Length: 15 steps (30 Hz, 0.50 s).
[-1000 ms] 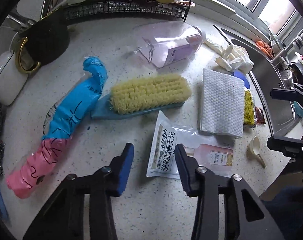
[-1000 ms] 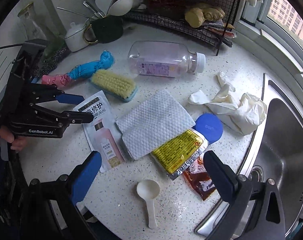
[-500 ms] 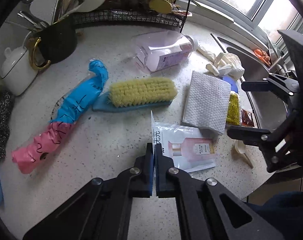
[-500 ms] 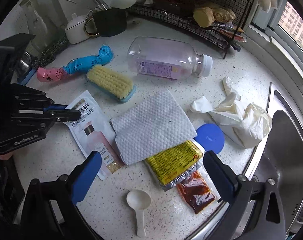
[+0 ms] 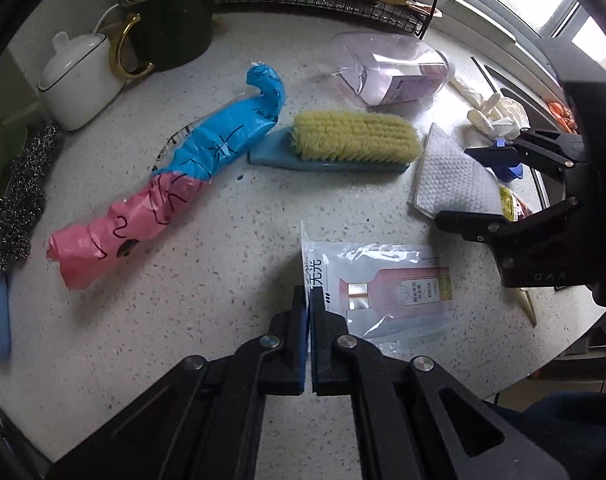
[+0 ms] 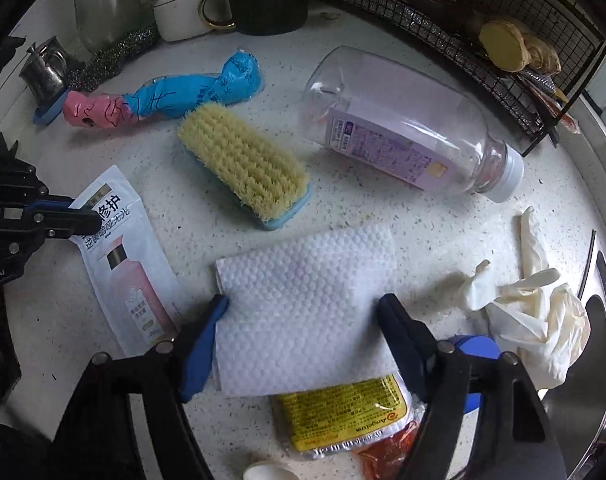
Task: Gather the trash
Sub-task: 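Grasp the white wipe with the right tool while the left tool grasps the sachet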
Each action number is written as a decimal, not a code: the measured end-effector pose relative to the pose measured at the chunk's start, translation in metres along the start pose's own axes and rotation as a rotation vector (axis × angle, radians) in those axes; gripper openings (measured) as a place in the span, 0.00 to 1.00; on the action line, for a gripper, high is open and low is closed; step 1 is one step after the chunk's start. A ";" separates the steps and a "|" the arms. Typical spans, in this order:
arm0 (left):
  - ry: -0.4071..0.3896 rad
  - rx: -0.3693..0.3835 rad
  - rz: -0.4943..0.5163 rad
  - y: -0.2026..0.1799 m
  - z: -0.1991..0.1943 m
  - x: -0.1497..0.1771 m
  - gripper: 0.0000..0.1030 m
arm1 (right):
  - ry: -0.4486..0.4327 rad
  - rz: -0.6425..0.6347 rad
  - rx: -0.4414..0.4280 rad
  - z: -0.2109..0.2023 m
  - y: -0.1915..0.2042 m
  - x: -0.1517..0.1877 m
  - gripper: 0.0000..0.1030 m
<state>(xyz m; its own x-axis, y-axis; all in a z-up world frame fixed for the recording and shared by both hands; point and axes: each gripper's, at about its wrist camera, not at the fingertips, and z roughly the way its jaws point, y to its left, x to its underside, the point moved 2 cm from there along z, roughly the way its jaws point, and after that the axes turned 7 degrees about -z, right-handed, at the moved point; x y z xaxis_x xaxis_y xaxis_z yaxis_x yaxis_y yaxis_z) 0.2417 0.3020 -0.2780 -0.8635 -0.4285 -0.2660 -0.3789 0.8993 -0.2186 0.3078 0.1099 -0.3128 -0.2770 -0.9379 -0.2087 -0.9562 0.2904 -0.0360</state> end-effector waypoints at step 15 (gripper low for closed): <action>-0.129 0.022 0.053 -0.060 -0.057 -0.003 0.00 | -0.184 0.135 0.053 -0.077 -0.013 0.028 0.11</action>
<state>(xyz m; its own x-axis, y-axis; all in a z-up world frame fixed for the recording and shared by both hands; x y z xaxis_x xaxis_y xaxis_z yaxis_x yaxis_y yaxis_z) 0.2482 0.2545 -0.2109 -0.8317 -0.3896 -0.3955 -0.3252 0.9193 -0.2216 0.3052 0.0654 -0.2432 -0.3759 -0.8406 -0.3900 -0.9039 0.4253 -0.0455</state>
